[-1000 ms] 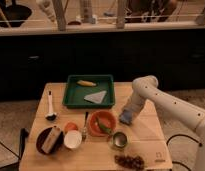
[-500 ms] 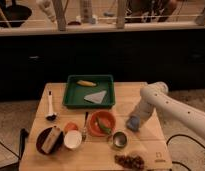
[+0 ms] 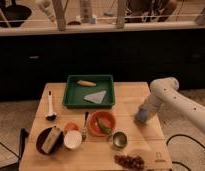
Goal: Wipe table surface with sponge
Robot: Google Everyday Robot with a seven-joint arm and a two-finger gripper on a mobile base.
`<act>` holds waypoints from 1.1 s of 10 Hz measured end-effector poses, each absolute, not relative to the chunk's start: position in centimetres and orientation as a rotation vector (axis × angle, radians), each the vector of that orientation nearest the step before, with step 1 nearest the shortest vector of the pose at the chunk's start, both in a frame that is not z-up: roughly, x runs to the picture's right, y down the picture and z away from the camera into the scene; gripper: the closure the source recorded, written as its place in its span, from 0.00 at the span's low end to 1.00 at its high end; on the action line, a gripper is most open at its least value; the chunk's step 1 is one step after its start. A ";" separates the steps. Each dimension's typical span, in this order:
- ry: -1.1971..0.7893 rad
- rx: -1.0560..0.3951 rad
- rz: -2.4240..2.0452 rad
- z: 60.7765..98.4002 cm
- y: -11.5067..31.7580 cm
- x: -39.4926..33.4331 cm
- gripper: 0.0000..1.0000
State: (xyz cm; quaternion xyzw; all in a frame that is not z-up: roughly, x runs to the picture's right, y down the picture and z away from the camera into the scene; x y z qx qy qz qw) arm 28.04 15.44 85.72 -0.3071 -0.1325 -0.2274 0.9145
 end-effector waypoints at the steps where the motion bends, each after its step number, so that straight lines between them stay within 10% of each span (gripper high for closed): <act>1: -0.281 -0.631 -0.486 86.1 15.1 27.0 1.00; 11: -0.367 -0.644 -0.651 83.8 18.5 19.0 1.00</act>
